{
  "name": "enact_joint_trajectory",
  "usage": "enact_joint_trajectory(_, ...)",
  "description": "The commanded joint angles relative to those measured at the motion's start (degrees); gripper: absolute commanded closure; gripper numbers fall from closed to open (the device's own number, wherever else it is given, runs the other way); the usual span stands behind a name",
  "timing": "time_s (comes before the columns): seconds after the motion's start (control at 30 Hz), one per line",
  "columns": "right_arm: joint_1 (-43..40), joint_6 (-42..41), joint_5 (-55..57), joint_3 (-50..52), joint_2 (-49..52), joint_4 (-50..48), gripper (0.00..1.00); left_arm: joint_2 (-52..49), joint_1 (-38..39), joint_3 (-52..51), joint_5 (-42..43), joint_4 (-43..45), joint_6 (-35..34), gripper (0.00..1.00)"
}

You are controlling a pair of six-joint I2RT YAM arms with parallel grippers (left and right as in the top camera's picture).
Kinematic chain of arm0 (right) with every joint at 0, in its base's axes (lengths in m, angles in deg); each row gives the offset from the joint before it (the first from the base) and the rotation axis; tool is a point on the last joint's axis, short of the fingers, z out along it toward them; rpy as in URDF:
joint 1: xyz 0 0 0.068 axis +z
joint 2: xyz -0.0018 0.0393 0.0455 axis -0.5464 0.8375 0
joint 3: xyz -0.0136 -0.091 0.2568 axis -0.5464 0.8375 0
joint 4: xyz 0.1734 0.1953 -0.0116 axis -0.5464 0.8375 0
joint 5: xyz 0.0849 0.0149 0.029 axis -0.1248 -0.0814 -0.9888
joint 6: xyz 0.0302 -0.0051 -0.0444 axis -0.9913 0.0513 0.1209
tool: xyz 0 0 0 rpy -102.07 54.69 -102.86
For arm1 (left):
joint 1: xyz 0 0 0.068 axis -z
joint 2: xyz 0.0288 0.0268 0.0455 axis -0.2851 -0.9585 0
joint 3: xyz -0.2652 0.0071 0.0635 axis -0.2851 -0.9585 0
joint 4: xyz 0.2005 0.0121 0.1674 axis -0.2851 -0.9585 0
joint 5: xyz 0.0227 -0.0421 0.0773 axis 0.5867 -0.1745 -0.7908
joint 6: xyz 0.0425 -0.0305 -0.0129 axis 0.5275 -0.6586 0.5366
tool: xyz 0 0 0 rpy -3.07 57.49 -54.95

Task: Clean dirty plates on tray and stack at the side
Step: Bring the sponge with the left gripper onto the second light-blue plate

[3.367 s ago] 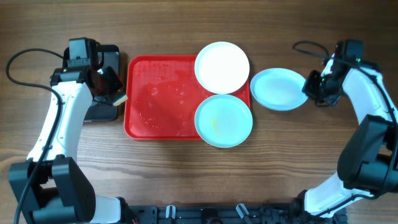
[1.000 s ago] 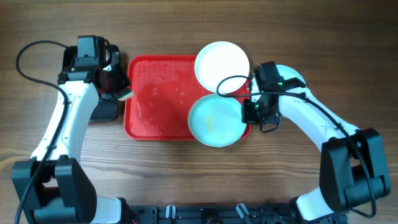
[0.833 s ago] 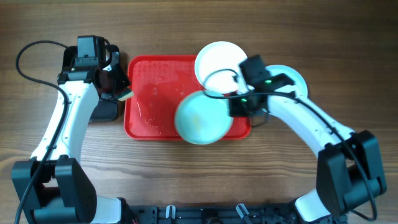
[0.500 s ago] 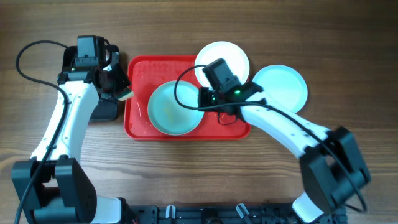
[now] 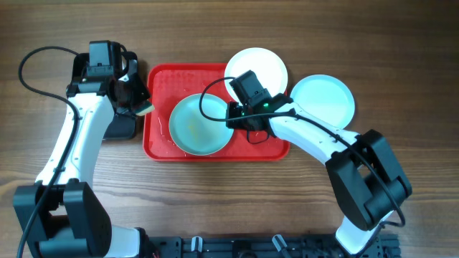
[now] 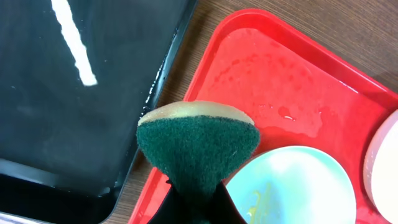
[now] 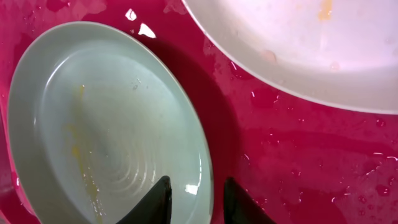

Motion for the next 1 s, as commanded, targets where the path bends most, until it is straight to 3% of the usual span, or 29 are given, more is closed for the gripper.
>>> enact_joint_trajectory(0.0, -0.5, -0.3, -3.8, -1.5, 3.3, 0.0, 0.77, -0.6, 0.6, 0.0, 1.7, 0.2, 0.9, 0.96)
enact_joint_trajectory(0.1, -0.7, -0.4, -5.0, -3.2, 5.4, 0.8, 0.88, -1.4, 1.1, -0.5, 1.8, 0.4, 0.9, 0.96)
enact_joint_trajectory(0.23, -0.7, -1.2, -4.9, -4.4, 7.0, 0.7, 0.95, -3.3, 2.5, -0.5, 1.8, 0.4, 0.9, 0.96)
enact_joint_trajectory(0.47, -0.7, -3.4, -3.4, -4.4, 7.1, -0.3, 0.96, -6.4, 6.2, -0.5, 1.7, 1.9, 1.3, 0.96)
enact_joint_trajectory(0.7, -0.7, -3.4, -3.4, -4.4, 7.2, -0.3, 0.96, -14.1, 10.4, -0.5, 1.6, 5.0, 11.3, 0.96)
enact_joint_trajectory(0.97, -0.7, -3.3, -3.4, -4.4, 7.2, -0.5, 0.96, -20.3, 14.3, -0.5, 2.3, 3.8, 16.8, 0.96)
